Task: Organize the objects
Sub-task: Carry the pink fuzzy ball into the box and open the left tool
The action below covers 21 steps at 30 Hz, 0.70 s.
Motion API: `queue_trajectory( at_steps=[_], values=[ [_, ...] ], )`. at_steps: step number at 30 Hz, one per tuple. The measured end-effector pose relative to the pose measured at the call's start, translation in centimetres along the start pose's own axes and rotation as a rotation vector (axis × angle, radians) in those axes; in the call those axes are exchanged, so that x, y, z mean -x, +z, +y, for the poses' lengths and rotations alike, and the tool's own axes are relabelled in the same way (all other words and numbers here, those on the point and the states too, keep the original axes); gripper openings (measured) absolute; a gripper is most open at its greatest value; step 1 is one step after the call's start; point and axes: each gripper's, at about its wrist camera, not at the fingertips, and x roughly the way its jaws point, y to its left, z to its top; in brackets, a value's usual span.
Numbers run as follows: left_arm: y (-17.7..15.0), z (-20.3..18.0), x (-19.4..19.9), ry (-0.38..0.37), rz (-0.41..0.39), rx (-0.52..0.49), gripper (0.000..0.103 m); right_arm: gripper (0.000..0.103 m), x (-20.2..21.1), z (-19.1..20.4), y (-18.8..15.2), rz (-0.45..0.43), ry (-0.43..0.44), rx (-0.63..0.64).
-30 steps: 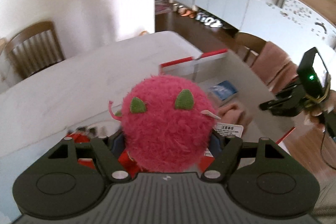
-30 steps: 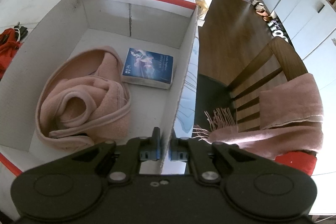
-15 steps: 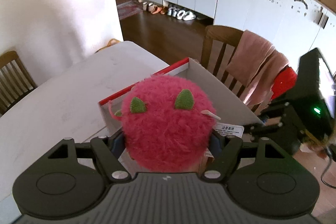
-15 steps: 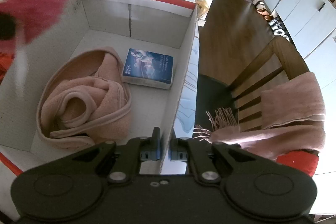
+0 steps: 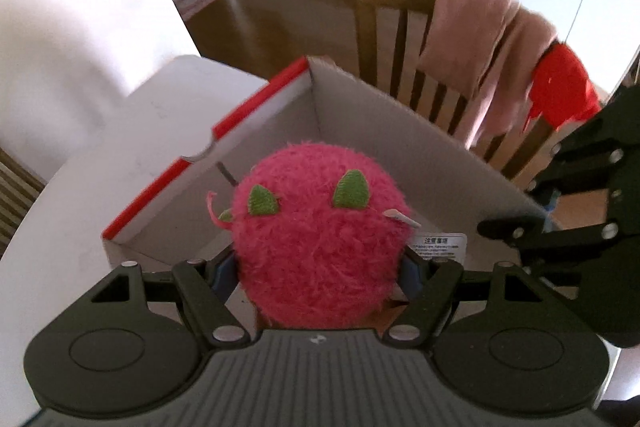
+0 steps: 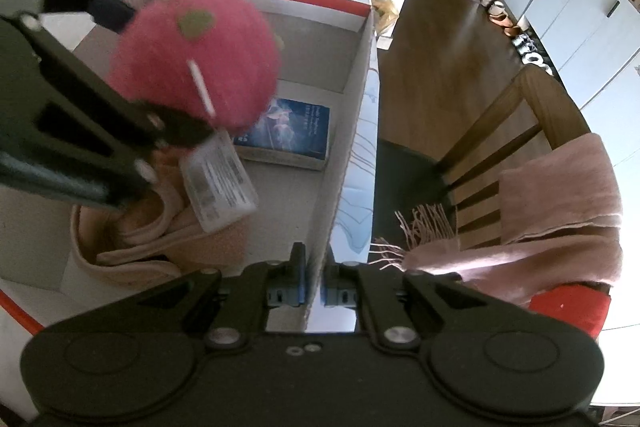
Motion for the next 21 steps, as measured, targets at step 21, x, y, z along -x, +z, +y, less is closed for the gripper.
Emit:
queue_trajectory(
  at_steps=[21],
  values=[
    [-0.7, 0.5, -1.2, -0.004, 0.029, 0.023, 0.092, 0.005, -0.1, -0.5, -0.1, 0.003, 0.009, -0.005]
  ],
)
